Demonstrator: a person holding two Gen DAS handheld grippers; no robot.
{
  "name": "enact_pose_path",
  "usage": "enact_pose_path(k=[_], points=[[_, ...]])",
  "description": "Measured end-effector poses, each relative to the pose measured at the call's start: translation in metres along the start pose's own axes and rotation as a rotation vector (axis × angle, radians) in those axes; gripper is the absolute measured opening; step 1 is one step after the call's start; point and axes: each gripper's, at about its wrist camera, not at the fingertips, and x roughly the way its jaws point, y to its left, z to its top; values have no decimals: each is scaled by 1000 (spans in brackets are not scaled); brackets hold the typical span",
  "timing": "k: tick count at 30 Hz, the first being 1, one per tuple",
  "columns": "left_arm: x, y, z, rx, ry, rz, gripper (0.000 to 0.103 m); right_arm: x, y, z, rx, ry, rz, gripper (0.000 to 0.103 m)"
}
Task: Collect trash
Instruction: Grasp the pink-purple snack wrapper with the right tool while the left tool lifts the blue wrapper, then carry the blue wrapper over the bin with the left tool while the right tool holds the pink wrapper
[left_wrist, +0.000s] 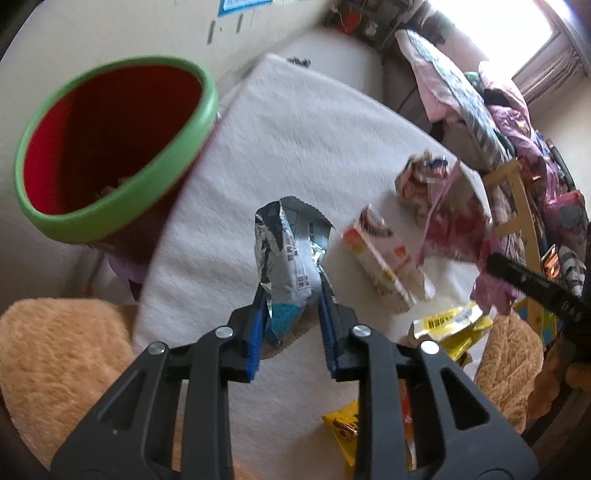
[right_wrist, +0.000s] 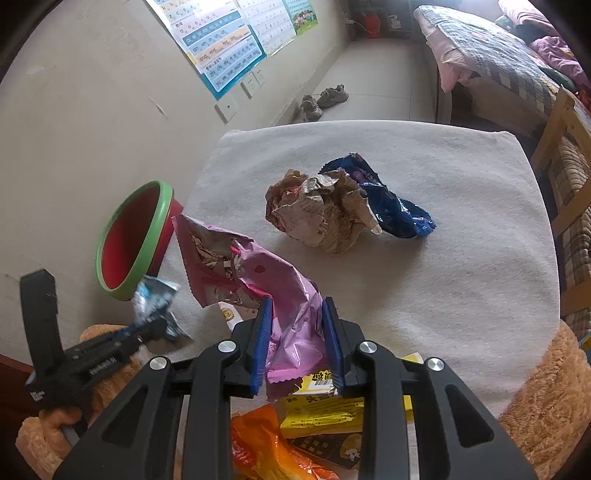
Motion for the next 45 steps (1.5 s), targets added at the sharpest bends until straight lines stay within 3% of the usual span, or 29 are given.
enact_pose_path(k=[9,25,45], points=[[-20,18,19,-29,-103,25,26,6,5,-2,-5,12,4,27],[-34,49,31,-70,-173,98,26,9,9,-4,-16,21,9,27],[-30,123,88,-225,-292,233,26,26,20,-6,-36,64,3,27]])
